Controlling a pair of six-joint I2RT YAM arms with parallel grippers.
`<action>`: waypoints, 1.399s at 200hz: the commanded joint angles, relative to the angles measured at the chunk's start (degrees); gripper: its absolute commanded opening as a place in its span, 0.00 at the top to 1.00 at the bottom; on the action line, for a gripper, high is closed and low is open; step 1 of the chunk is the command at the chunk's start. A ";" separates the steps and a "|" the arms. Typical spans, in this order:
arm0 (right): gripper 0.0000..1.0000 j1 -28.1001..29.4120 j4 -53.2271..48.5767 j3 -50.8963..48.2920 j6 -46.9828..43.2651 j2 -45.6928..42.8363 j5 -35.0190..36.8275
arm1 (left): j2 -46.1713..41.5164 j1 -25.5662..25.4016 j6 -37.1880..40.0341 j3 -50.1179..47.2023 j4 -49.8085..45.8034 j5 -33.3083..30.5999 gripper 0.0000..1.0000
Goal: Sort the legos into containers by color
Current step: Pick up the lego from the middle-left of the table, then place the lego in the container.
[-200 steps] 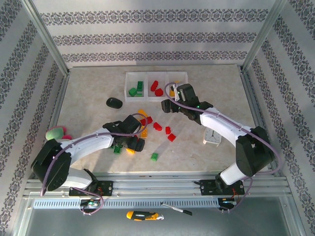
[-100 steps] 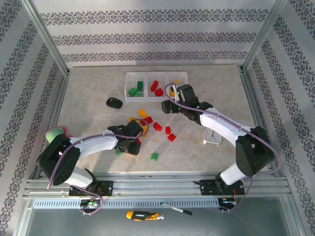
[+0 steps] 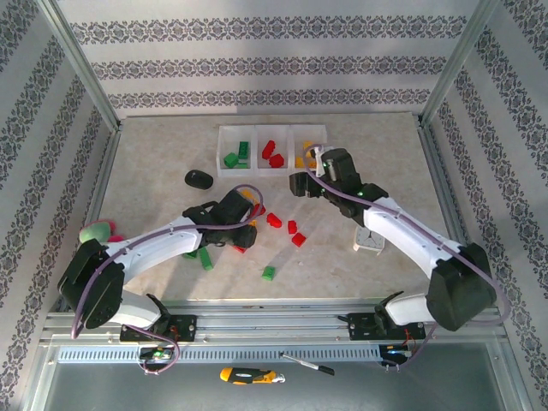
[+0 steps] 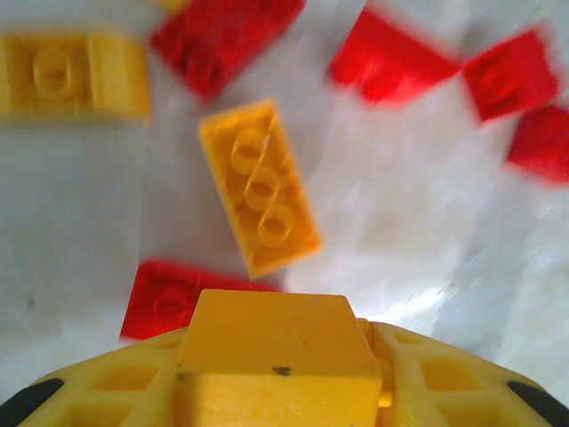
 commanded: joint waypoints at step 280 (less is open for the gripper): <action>0.13 -7.78 -8.89 -8.87 4.61 -20.85 -2.96 | 65.66 6.45 23.42 91.02 2.44 1.08 0.14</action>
